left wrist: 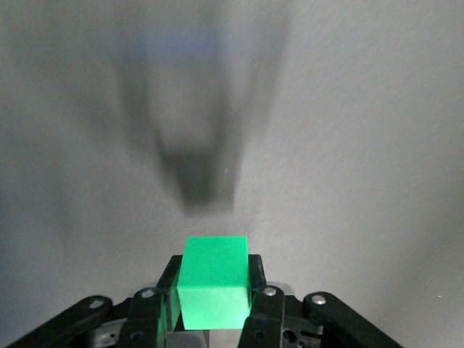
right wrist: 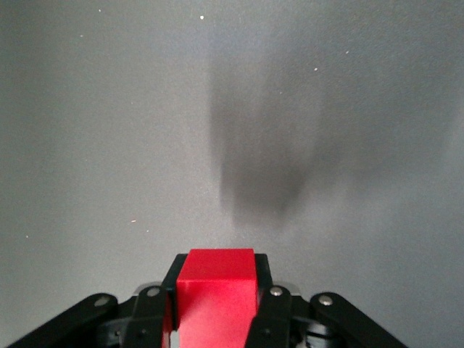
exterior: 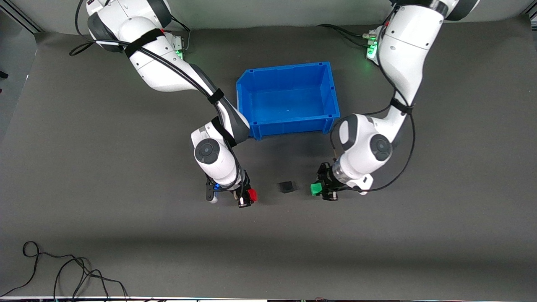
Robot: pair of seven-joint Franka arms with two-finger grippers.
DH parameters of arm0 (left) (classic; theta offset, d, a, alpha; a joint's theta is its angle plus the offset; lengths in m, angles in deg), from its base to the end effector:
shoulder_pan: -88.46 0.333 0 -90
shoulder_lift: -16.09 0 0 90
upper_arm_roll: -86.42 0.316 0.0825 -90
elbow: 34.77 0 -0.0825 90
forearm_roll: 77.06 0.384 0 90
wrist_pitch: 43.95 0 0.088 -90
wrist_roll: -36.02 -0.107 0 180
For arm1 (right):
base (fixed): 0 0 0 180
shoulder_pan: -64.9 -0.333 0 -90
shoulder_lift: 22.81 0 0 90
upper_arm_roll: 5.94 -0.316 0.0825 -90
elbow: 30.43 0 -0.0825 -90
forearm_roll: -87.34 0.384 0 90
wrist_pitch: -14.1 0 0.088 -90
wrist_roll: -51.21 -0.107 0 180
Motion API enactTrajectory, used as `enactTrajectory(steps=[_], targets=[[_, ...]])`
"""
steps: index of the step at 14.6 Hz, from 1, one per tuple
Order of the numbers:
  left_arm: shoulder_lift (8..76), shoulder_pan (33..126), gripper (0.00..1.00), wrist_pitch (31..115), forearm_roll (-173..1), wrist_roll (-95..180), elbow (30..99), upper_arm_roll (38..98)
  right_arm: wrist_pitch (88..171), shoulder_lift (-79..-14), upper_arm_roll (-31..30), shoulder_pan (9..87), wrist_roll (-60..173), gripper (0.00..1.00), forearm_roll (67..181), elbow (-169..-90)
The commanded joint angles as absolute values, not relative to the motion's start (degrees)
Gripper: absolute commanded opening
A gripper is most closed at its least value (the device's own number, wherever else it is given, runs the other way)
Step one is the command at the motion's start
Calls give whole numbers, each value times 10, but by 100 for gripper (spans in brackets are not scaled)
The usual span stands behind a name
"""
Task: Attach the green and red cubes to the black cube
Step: 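Carry the red cube with the right gripper while the left gripper carries green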
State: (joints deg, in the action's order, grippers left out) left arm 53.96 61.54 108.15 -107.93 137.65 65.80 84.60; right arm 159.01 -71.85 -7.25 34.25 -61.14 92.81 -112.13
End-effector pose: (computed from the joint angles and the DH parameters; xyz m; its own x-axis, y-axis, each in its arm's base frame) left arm 0.6071 -0.3142 0.2133 -0.1342 0.9156 -0.3789 0.9825 0.1727 0.0695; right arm 0.6380 0.3924 0.2076 0.1016 -0.9795 -0.1742 -0.9797 -0.0681 -0.1886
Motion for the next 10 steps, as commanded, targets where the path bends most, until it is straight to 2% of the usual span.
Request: enactTrajectory(steps=[1, 5, 10], targets=[[555, 592, 4, 1103, -1084, 1412, 645, 856, 1580, -731, -66, 336, -629, 0, 917, -1096], [565, 581, 4, 1120, -1083, 1425, 646, 856, 1581, -745, -68, 322, -630, 0, 918, -1090], [565, 581, 4, 1120, -1083, 1426, 648, 856, 1582, -778, -66, 315, -697, 0, 917, -1041]])
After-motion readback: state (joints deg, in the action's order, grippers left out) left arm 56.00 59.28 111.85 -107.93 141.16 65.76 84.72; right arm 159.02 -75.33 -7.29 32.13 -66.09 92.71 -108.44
